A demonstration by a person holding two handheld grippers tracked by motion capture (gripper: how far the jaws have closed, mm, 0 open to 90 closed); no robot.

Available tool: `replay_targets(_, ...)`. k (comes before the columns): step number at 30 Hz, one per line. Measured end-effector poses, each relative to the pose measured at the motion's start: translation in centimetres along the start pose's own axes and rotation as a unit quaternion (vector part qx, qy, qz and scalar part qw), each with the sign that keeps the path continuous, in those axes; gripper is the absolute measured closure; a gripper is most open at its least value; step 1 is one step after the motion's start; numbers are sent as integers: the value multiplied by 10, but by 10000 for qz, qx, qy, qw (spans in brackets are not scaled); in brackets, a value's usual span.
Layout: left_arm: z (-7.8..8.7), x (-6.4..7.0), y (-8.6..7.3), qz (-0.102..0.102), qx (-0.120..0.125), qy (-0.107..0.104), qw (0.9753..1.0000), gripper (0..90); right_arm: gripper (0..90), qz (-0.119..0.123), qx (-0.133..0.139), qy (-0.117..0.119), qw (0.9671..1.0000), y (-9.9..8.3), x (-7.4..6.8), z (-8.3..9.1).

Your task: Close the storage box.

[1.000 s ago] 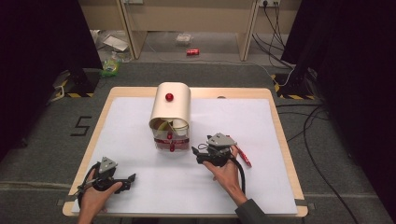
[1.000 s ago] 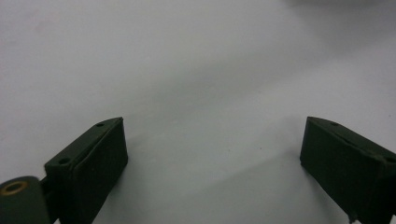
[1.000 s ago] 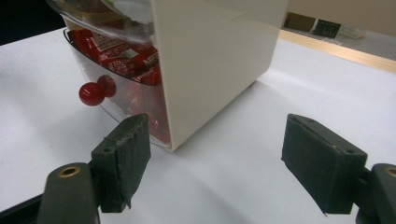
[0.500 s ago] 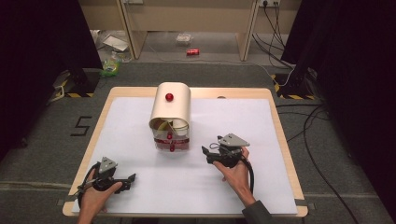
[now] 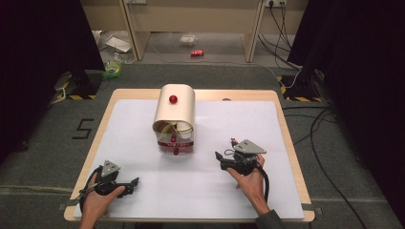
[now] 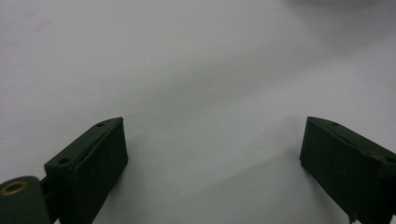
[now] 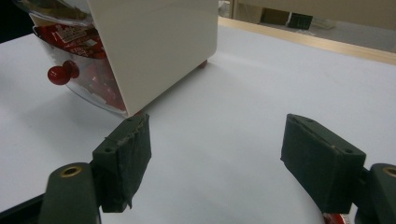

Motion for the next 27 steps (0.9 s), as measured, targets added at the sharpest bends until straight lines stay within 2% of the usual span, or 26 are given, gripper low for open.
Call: replay_targets(27, 0, 0, 0, -3, 5, 2, 10000, 66, 249, -226, -7, -250, 9994, -14, 24, 35)
Point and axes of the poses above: each handheld gripper's, and its own axes: z roughly backward along the jaws, y roughly out of its top, x roughly to its right, the point moved 3 cm from there along -z, roughly forward along the jaws, and after that the axes turned 1 degree about -z, right-handed, at the moved point
